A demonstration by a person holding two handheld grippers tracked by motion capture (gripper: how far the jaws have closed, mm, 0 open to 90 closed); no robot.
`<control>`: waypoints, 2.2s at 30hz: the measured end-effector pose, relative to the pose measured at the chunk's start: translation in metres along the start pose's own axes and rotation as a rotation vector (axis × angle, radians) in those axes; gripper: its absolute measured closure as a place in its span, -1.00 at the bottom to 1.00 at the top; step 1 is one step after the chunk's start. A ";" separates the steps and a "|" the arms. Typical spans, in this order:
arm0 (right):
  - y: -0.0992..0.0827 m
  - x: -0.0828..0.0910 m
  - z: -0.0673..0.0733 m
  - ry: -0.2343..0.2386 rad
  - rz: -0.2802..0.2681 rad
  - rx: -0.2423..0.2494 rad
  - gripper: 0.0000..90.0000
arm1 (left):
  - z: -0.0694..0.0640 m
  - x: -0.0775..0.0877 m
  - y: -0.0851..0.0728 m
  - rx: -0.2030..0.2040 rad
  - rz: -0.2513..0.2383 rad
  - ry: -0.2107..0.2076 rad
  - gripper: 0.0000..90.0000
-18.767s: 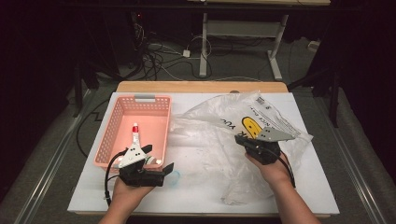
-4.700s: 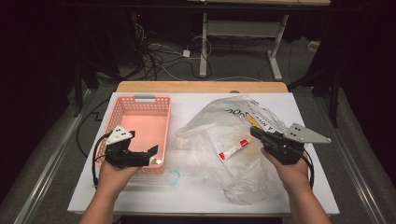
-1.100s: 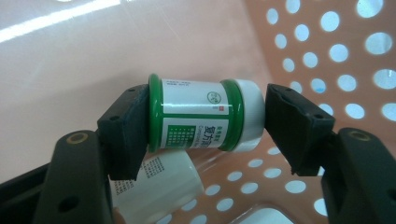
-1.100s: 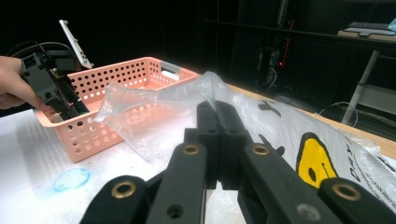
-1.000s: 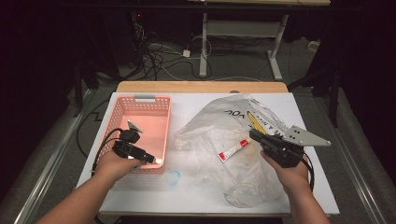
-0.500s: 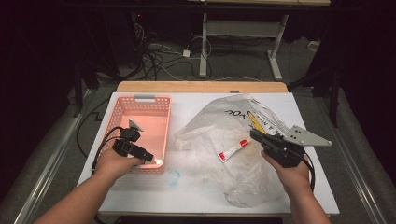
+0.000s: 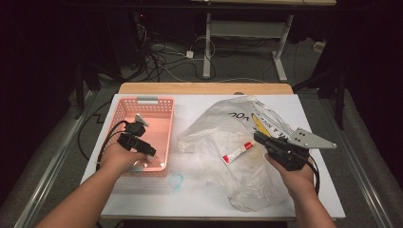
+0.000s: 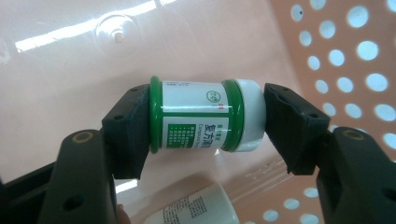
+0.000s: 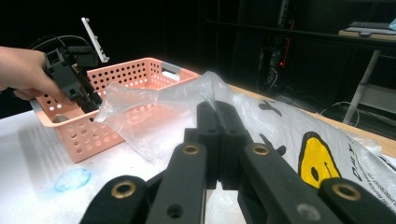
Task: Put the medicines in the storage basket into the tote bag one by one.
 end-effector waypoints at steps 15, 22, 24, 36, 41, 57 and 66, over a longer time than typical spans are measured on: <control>0.000 0.001 0.000 0.001 -0.002 0.002 1.00 | -0.008 -0.004 -0.003 -0.092 0.037 0.040 -0.22; 0.001 0.002 -0.001 -0.002 -0.004 -0.002 1.00 | -0.020 0.006 -0.002 -0.127 -0.093 0.008 -0.22; 0.001 0.002 -0.002 -0.004 -0.004 -0.004 1.00 | -0.023 0.010 -0.001 -0.127 -0.140 -0.008 -0.22; 0.002 0.002 -0.001 -0.006 -0.009 -0.001 1.00 | -0.030 0.031 -0.004 -0.113 -0.434 -0.047 -0.22; 0.002 0.002 0.000 -0.008 -0.007 0.003 1.00 | -0.040 0.033 -0.007 -0.142 -0.514 -0.034 -0.22; 0.003 0.002 -0.001 -0.014 -0.014 0.009 1.00 | -0.061 0.046 -0.024 -0.179 -0.698 -0.026 -0.22; 0.006 0.004 0.000 -0.012 -0.027 0.010 1.00 | -0.090 0.055 -0.028 -0.247 -0.743 -0.070 -0.22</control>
Point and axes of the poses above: each handheld gripper's, and its own axes: x roughly backward along the jaws, y roughly out of its top, z roughly to its left, the point moved 7 cm from there along -x, roughly forward along the jaws, and after that the axes turned 7 degrees about -x, right-handed, at the moved point
